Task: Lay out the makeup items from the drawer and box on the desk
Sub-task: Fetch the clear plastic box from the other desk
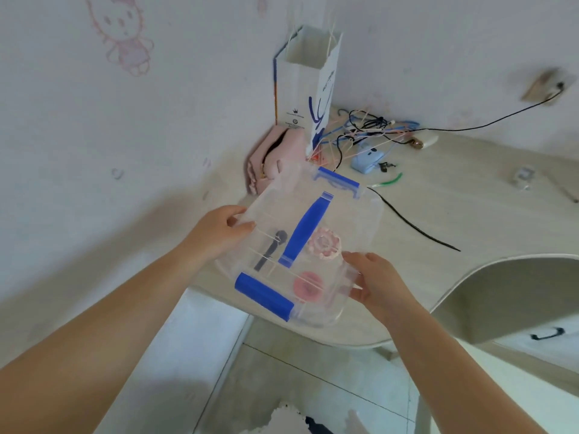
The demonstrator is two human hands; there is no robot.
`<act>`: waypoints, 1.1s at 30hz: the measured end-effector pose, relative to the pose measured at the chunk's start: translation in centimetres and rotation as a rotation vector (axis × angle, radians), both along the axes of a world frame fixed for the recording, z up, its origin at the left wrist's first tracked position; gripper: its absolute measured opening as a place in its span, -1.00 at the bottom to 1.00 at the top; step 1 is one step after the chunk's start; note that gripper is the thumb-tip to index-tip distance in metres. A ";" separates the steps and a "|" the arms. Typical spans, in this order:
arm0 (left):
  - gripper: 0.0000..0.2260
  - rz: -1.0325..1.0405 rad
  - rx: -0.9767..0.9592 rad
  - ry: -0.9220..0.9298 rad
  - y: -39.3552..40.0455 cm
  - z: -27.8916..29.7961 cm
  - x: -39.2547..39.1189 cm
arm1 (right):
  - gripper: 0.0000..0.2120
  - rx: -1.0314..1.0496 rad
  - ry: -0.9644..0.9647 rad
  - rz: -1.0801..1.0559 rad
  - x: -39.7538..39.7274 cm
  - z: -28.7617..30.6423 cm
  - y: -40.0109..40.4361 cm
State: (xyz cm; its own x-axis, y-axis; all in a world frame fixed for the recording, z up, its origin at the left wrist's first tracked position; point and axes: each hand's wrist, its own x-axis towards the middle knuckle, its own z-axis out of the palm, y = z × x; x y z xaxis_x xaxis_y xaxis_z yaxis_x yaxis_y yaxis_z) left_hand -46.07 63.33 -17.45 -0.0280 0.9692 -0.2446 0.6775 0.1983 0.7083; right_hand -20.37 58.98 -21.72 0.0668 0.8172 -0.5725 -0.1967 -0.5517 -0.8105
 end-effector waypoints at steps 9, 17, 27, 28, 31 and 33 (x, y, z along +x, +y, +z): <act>-0.60 -0.249 0.047 -0.162 -7.1 1.4 3.7 | -0.92 0.104 -0.020 -0.298 2.3 4.6 -15.6; -0.61 -0.592 -0.092 -0.270 -18.0 4.1 6.7 | -0.77 0.159 -0.138 -0.559 0.6 9.2 -33.5; -0.59 -0.921 -0.252 -0.428 -34.1 8.4 12.4 | -0.70 0.159 -0.245 -0.880 0.4 12.8 -54.0; -0.53 -0.943 -0.267 -0.442 -35.9 8.5 13.3 | -0.69 0.161 -0.254 -0.917 0.4 12.8 -56.3; -0.52 -1.013 -0.321 -0.451 -40.4 8.4 16.1 | -0.63 0.178 -0.289 -0.991 1.3 12.5 -62.1; -0.66 -1.077 -0.345 -0.482 -44.2 8.1 18.4 | -0.60 0.171 -0.291 -1.030 2.2 12.2 -66.3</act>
